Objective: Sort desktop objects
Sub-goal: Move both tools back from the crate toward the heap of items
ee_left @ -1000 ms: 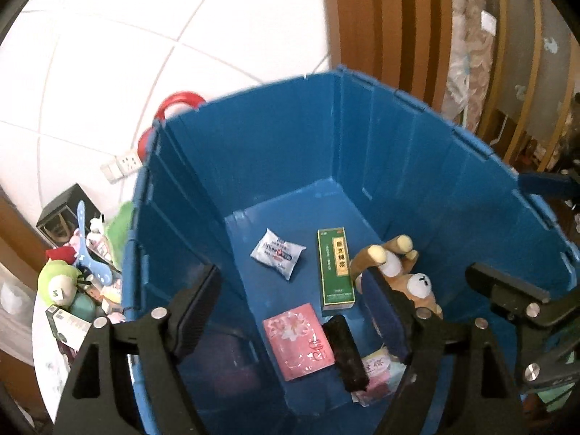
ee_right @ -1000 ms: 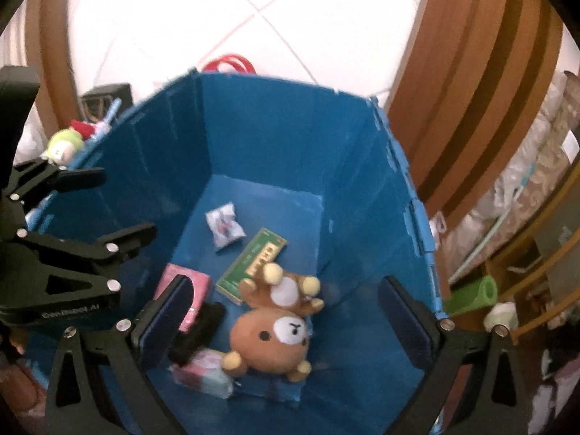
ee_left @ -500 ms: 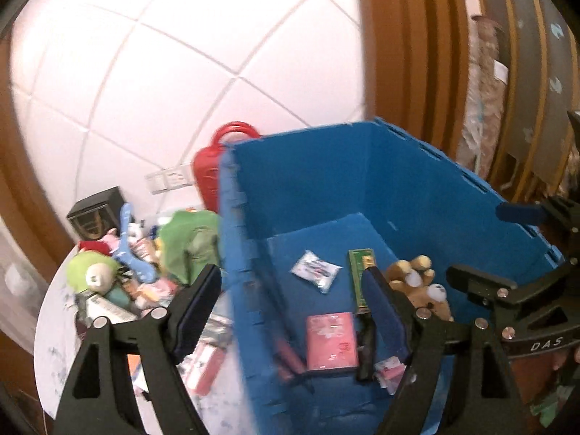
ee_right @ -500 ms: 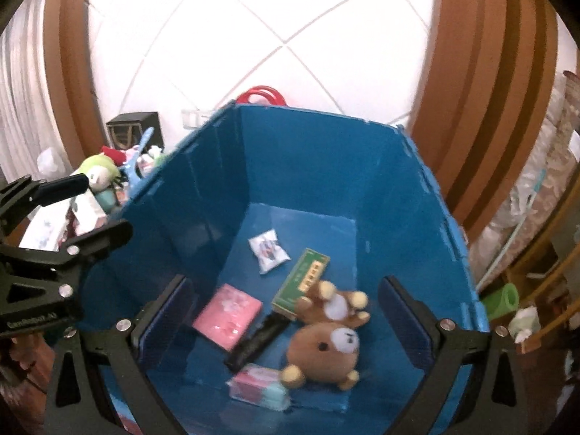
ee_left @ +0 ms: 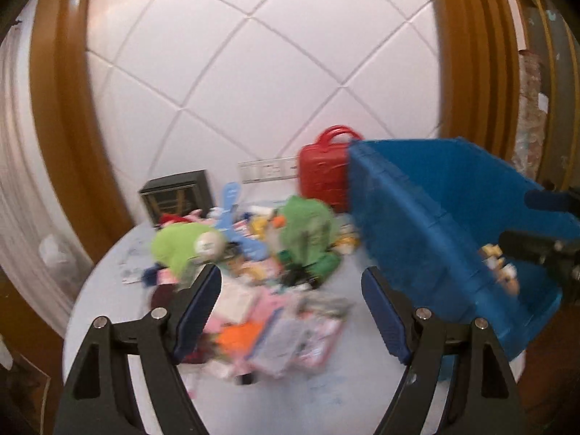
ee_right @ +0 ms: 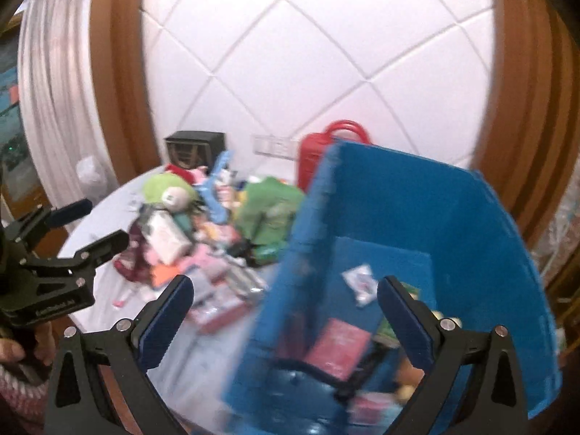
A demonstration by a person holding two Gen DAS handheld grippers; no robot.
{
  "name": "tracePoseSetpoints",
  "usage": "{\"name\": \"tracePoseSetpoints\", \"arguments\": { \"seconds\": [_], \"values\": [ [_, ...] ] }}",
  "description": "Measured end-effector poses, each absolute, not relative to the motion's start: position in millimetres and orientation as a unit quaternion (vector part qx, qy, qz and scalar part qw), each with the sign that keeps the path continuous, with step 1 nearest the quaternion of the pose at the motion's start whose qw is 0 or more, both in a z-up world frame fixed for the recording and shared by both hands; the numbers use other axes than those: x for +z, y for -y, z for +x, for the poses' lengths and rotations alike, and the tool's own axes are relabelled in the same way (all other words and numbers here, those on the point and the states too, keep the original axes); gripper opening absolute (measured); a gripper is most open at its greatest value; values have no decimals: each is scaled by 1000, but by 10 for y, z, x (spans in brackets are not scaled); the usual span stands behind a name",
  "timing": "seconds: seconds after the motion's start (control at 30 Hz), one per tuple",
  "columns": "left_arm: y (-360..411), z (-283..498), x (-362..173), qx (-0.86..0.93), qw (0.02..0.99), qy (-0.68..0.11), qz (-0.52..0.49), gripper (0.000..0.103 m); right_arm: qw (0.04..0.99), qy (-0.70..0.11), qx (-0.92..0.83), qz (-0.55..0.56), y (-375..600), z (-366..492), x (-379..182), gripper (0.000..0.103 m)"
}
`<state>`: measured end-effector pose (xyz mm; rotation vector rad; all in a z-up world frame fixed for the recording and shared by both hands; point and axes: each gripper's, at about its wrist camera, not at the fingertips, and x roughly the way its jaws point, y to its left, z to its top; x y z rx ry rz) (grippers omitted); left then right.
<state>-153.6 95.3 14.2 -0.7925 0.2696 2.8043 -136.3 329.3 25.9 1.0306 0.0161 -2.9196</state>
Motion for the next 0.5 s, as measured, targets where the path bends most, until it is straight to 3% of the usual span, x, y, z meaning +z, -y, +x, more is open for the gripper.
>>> {"name": "tracePoseSetpoints", "arguments": {
  "seconds": [0.23,0.5],
  "values": [
    [58,-1597,-170,947,52,-108,-297,80,66,21,-932,357,-2373,-1693,-61,103],
    [750,-1809,-800,925,11,-48,-377,80,80,33,-903,420,-1951,-2028,-739,103]
  ]
}}
